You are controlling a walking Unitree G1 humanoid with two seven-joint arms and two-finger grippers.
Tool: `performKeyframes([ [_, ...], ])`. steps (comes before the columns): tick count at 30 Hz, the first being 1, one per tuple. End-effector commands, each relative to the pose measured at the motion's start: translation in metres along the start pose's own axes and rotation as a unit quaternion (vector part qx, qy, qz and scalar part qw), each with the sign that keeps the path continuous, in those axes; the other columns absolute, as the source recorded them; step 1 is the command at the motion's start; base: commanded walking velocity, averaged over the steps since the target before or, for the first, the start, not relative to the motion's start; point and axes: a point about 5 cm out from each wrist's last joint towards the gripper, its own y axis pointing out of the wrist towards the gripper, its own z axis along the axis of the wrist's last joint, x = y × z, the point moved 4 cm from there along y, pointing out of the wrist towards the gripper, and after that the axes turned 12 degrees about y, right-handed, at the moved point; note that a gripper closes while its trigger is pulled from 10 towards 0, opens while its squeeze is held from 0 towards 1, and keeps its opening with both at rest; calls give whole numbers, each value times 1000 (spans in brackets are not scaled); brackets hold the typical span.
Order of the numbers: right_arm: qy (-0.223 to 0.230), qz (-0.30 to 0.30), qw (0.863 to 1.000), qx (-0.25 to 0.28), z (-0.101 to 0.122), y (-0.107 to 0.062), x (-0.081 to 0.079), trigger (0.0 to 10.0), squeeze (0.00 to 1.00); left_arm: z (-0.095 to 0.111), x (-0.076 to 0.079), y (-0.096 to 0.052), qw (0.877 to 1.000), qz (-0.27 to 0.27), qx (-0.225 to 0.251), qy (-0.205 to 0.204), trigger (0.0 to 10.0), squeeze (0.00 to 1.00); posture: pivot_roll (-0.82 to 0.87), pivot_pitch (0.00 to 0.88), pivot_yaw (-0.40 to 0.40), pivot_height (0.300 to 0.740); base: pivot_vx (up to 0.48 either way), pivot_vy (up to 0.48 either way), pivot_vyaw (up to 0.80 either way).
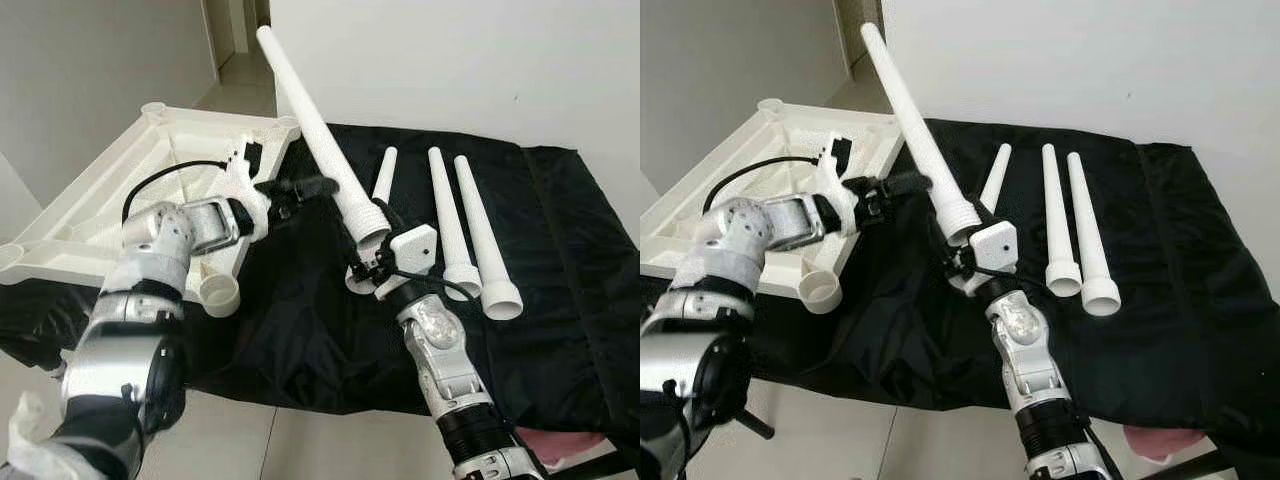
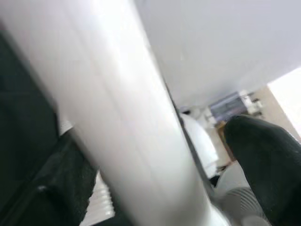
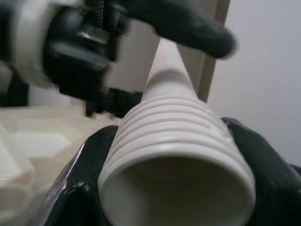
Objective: Building children table
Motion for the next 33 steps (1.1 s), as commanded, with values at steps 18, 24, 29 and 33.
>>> performKeyframes([
  [18, -35, 59, 998, -4, -3, -15, -19, 10000, 0, 46, -21, -9, 993, 47, 91, -57, 10000, 0, -83, 0, 74, 740, 0, 0, 0],
  [24, -42, 69, 997, -10, -5, -24, -20, 10000, 0, 60, -42, -26, 986, 113, 118, -40, 10000, 0, -89, 0, 80, 740, 0, 0, 0],
  [29, -48, 76, 996, -14, -6, -26, -21, 10000, 0, 60, -49, -28, 982, 140, 124, -40, 10000, 0, -89, 0, 85, 740, 0, 0, 0],
  [33, -48, 74, 996, -12, -5, -25, -20, 10000, 0, 59, -51, -27, 980, 147, 127, -38, 0, 0, -86, 0, 87, 740, 0, 0, 0],
])
